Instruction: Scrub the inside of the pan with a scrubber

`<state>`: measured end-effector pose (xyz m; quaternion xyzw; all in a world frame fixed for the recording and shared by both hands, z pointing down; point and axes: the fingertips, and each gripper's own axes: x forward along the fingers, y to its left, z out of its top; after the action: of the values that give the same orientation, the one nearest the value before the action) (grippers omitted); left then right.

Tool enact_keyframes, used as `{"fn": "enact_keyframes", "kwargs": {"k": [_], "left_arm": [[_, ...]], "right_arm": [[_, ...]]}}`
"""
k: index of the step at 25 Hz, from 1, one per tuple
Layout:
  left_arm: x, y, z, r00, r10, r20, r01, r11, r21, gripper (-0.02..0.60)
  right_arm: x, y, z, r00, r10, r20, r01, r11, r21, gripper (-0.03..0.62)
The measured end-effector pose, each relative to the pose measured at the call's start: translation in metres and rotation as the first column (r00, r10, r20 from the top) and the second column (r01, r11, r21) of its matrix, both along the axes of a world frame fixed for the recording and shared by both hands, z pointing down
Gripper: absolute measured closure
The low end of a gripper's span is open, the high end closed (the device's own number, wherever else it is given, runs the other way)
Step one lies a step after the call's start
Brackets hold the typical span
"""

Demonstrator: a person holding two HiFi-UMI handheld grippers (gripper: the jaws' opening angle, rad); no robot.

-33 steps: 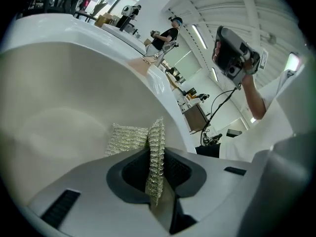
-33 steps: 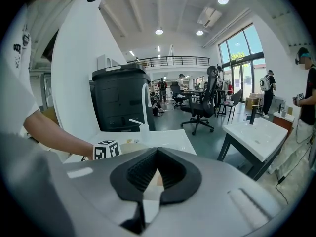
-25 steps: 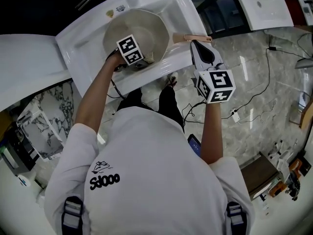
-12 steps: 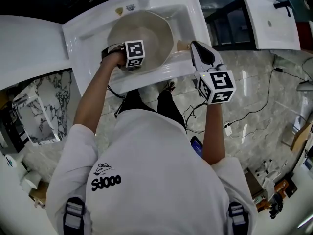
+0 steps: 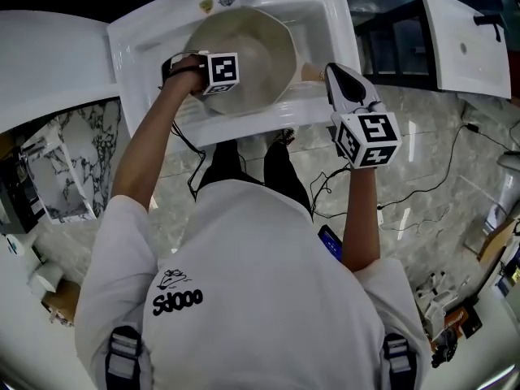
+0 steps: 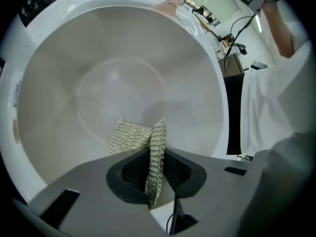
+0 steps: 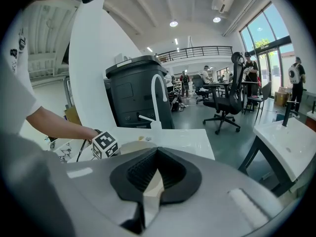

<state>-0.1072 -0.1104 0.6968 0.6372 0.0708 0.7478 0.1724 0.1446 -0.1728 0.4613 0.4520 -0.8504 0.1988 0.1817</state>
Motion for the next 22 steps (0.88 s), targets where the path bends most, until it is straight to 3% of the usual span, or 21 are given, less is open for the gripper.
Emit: {"fn": "enact_keyframes", "kwargs": {"k": [7,12,22], "left_arm": [[-0.015,-0.037,0.007,0.994,0.026,0.109,-0.042,0.989,0.142,0.518],[-0.014,-0.071,0.018,0.992,0.026,0.126,-0.06,0.957,0.282,0.518],[0.016,-0.121,0.026,0.999,0.024,0.042,-0.041,0.893,0.448,0.518]], "right_arm": [[-0.006,0.002,0.0,1.0,0.01,-0.008,-0.01,1.0,0.001,0.583],[-0.002,0.001,0.004,1.0,0.029,-0.009,-0.029,0.999,-0.013,0.583],[0.01,-0.005,0.009,0.998,0.056,-0.011,-0.056,0.998,-0.035,0.583]]}}
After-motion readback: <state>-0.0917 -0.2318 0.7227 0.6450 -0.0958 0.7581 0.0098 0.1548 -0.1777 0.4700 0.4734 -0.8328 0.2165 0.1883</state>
